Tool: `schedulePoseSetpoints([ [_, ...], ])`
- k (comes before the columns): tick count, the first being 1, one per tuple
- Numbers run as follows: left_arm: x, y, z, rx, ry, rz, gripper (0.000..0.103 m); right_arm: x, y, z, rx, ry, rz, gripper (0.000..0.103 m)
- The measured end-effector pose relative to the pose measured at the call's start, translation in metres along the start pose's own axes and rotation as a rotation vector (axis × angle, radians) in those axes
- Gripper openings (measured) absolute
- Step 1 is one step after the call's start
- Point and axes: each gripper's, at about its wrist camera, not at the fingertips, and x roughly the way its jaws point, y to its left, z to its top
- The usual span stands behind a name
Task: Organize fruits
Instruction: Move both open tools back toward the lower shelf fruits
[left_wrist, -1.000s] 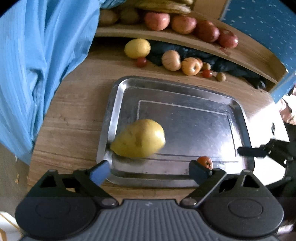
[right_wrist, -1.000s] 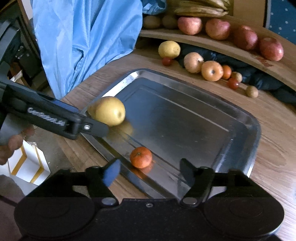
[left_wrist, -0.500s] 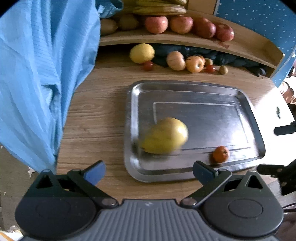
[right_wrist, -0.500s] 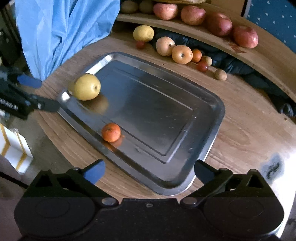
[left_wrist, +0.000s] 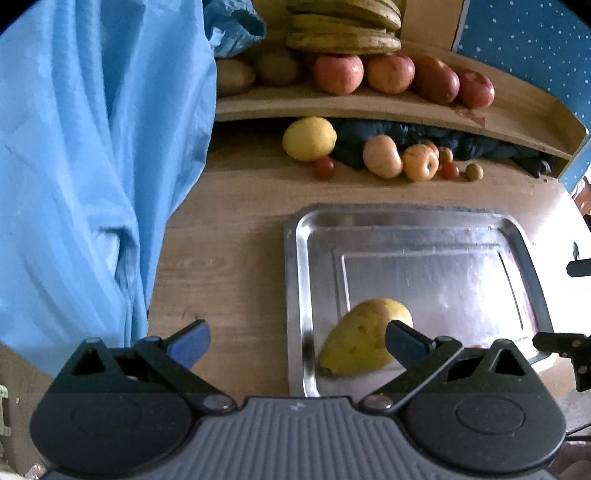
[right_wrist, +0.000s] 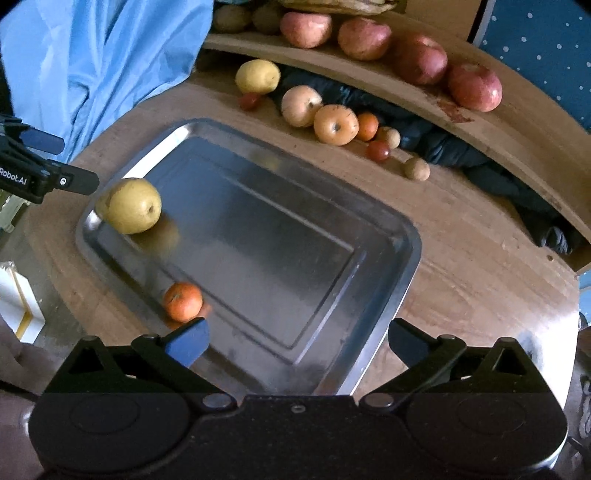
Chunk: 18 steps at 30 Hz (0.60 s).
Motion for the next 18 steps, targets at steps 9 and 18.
schedulePoseSetpoints([
  [9, 0.015, 0.006, 0.032, -0.013, -0.022, -0.026, 0.103, 0.006, -0.006, 0.026, 0.032, -0.036, -0.032, 0.102],
  [18, 0.032, 0.007, 0.063, -0.012, -0.044, -0.057, 0.103, 0.012, -0.01, 0.051, 0.058, -0.075, -0.047, 0.102],
])
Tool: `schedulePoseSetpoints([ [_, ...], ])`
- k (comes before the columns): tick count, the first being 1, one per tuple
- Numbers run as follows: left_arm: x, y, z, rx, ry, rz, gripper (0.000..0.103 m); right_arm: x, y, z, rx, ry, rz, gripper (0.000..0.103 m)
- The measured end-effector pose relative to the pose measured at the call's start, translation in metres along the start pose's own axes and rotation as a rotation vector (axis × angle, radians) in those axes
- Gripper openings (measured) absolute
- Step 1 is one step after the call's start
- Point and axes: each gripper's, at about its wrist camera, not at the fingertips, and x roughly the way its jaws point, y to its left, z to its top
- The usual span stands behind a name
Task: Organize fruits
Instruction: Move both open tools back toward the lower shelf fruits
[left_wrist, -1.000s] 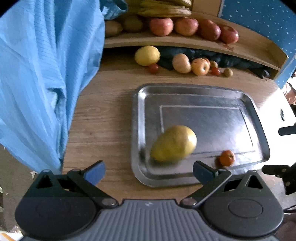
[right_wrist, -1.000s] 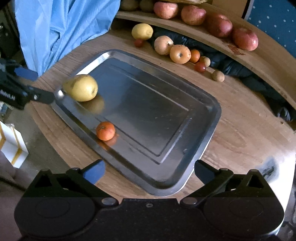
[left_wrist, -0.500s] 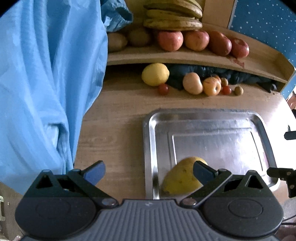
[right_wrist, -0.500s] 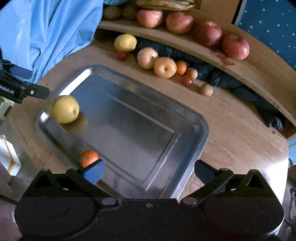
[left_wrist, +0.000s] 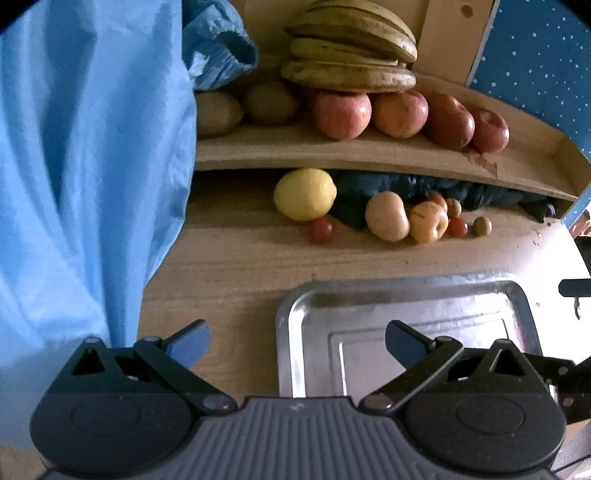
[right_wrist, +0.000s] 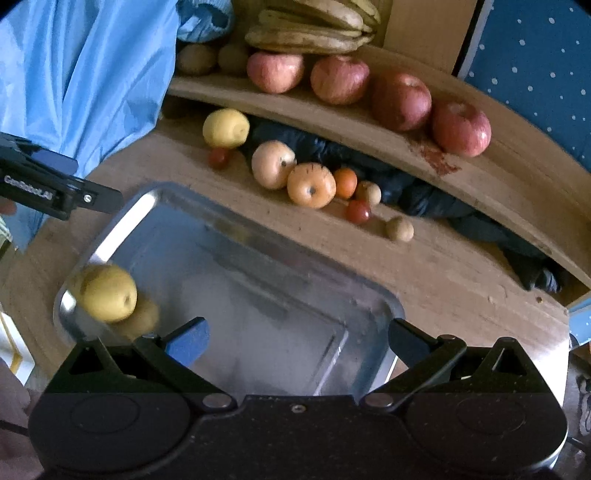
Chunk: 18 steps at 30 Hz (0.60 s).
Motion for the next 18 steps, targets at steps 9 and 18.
schedulePoseSetpoints([
  [9, 0.026, 0.001, 0.029, 0.025, 0.008, 0.002, 0.103, 0.014, 0.006, 0.025, 0.006, -0.057, 0.008, 0.102],
  [18, 0.065, 0.002, 0.056, 0.009, 0.04, 0.033, 0.103, 0.037, 0.024, 0.049, -0.194, -0.12, -0.091, 0.102],
])
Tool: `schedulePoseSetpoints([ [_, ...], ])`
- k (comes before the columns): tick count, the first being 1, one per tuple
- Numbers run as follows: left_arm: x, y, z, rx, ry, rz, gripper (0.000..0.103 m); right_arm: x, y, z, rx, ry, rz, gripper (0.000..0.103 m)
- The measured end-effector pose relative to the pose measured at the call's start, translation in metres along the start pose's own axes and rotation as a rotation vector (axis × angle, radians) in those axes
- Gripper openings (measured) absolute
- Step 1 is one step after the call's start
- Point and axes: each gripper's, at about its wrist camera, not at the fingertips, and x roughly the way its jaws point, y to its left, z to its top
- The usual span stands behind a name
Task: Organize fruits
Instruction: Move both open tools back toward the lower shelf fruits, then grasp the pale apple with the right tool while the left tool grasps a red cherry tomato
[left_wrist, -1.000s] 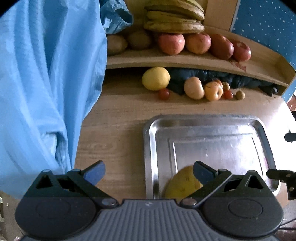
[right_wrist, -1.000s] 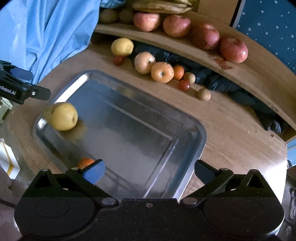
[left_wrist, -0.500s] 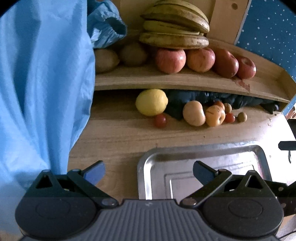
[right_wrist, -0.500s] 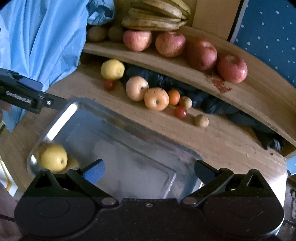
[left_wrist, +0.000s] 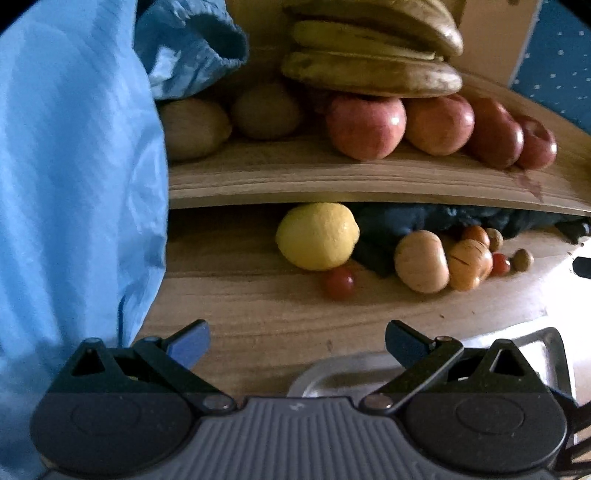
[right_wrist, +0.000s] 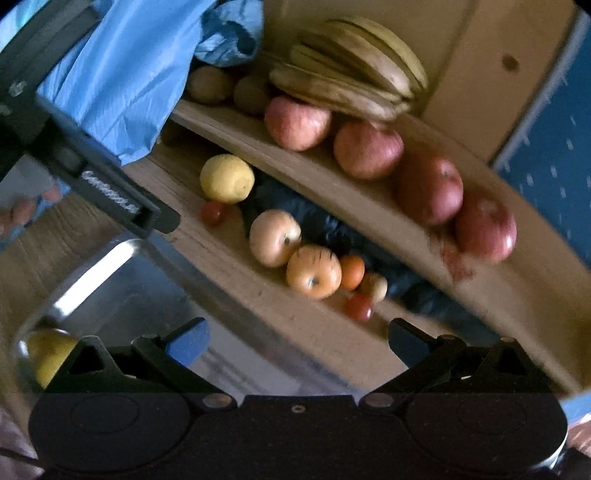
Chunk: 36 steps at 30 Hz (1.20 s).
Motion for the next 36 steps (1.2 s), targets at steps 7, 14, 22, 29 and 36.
schedulePoseSetpoints([
  [7, 0.022, -0.001, 0.011, -0.025, 0.018, -0.022, 0.103, 0.027, 0.007, 0.018, -0.096, -0.009, 0.001, 0.102],
  [14, 0.034, 0.001, 0.014, -0.029, 0.032, -0.054, 0.102, 0.053, 0.012, 0.033, -0.222, -0.018, 0.02, 0.098],
  [22, 0.041, -0.001, 0.016, -0.032, 0.027, -0.099, 0.094, 0.079, 0.01, 0.046, -0.258, -0.005, 0.073, 0.089],
  [29, 0.047, -0.003, 0.016, -0.043, 0.038, -0.146, 0.08, 0.087, 0.013, 0.052, -0.279, -0.006, 0.096, 0.084],
  [36, 0.052, -0.007, 0.015, -0.057, 0.04, -0.179, 0.064, 0.093, 0.015, 0.052, -0.289, -0.001, 0.113, 0.07],
])
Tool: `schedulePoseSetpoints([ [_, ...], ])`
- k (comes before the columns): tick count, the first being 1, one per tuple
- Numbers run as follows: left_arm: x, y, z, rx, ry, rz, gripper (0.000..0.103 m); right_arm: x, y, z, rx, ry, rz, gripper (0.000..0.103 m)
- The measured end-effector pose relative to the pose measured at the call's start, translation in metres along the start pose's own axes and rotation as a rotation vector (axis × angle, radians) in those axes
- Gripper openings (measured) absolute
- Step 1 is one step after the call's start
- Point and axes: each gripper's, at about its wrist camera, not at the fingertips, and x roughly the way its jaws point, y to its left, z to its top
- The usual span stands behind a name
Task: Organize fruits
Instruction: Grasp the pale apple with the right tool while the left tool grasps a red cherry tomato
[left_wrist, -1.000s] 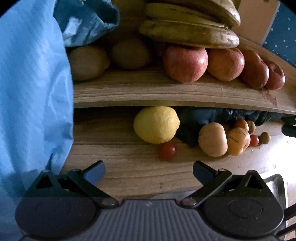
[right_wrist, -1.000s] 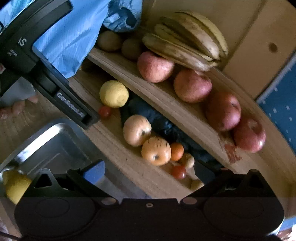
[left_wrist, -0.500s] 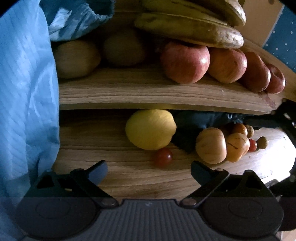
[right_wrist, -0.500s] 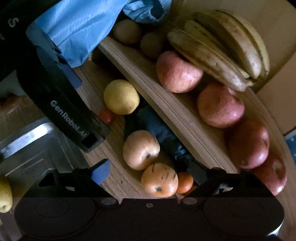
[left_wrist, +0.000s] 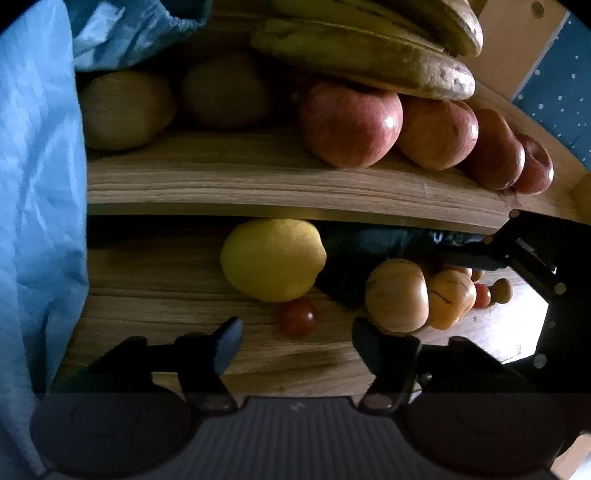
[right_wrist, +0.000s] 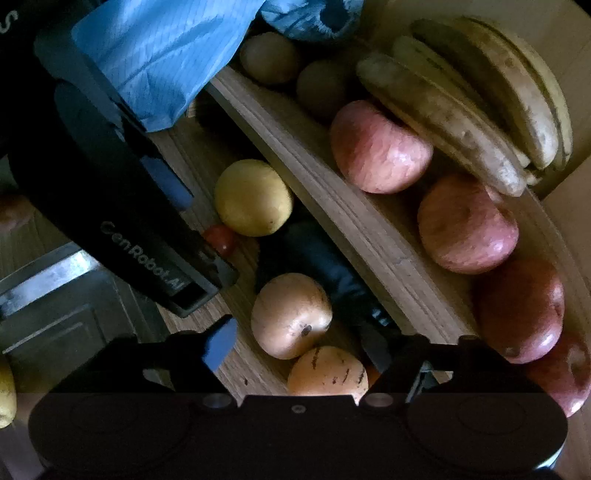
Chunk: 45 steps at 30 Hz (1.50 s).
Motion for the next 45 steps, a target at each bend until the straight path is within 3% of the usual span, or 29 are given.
schedulePoseSetpoints([
  [11, 0.015, 0.006, 0.004, -0.021, 0.011, -0.023, 0.051, 0.01, -0.003, 0.003, 0.024, 0.011, 0.015, 0.056],
  [21, 0.02, 0.008, 0.004, -0.05, 0.013, -0.038, 0.025, 0.012, -0.003, 0.003, 0.036, 0.002, 0.023, 0.051],
  [45, -0.007, -0.002, -0.015, -0.02, -0.012, -0.045, 0.022, -0.022, 0.006, -0.01, 0.045, -0.063, 0.01, 0.051],
])
